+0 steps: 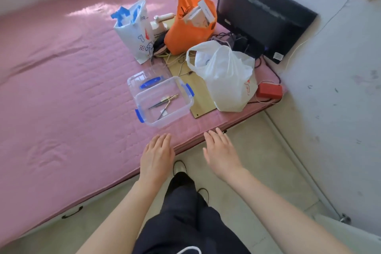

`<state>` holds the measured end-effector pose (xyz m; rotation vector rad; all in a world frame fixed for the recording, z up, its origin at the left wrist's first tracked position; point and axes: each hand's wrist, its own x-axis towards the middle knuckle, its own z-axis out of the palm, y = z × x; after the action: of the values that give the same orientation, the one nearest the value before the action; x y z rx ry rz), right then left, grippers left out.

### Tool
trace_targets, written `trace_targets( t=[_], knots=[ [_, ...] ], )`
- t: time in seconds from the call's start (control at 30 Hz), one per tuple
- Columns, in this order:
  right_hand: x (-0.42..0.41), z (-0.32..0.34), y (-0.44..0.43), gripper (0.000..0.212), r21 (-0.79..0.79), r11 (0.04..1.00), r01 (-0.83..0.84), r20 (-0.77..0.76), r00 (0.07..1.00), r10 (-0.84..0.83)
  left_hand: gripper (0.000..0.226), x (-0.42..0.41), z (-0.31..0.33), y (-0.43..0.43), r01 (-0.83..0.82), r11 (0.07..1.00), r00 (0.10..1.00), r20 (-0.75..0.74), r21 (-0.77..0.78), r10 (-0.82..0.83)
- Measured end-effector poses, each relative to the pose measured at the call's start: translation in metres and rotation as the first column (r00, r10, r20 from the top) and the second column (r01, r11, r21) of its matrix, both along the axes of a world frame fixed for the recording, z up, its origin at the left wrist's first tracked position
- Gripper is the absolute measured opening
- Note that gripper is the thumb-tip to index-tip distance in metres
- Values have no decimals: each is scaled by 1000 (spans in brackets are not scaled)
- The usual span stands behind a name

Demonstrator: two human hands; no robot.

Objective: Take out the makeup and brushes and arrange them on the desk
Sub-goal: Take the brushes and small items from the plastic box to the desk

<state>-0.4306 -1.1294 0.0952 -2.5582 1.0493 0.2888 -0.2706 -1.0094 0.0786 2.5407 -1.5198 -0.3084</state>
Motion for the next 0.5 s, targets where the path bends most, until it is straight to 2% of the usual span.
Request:
trace_targets(
  t=[0.23, 0.5],
  knots=[
    [64, -25, -47, 48, -44, 997, -63, -34, 998, 61, 36, 57, -16, -37, -55, 998, 998, -31, -17, 55],
    [151, -55, -93, 47, 53, 985, -167, -67, 983, 170, 29, 148, -47, -87, -48, 996, 998, -36, 71, 50]
  ],
)
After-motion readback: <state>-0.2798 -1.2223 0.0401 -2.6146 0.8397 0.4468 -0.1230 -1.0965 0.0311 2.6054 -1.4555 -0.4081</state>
